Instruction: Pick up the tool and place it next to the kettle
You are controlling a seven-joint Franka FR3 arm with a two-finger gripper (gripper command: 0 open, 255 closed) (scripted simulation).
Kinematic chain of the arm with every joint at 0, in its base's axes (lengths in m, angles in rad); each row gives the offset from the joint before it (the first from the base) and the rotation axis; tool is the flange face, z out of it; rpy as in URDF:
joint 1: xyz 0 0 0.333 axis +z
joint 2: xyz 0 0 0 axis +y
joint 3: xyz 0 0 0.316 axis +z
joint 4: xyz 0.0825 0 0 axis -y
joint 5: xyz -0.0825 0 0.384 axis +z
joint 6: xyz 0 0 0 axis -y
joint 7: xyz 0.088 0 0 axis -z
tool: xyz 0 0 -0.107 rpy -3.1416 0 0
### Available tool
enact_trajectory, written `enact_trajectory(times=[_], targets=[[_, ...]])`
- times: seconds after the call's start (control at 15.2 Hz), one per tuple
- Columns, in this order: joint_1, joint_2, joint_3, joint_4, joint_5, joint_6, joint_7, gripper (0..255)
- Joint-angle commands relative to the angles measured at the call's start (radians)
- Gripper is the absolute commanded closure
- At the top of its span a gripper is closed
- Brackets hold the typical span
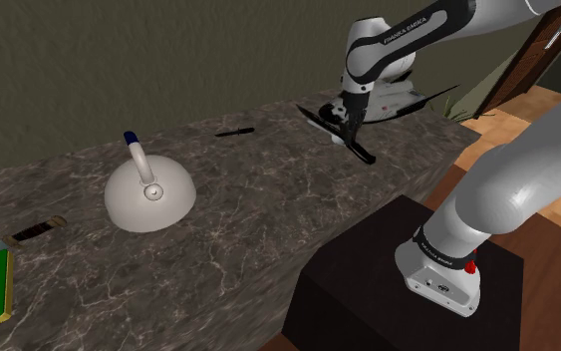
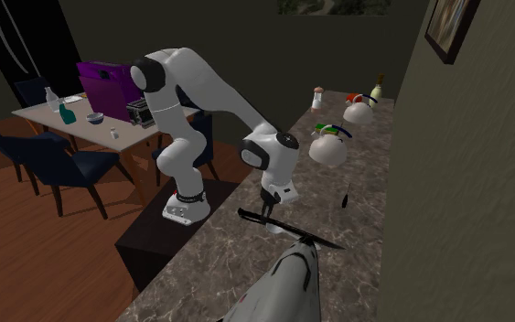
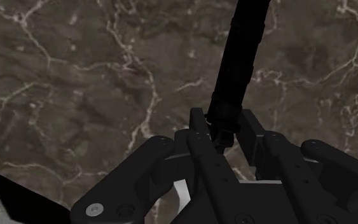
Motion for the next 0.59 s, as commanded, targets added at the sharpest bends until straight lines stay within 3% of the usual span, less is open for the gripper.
enact_trajectory(times=[0.0, 0.53], targets=[[0.0, -0.014, 0.002, 0.01, -0.002, -0.024, 0.001, 255], [-0.001, -0.077, 0.011, 0.068, -0.006, -0.144, 0.005, 255]])
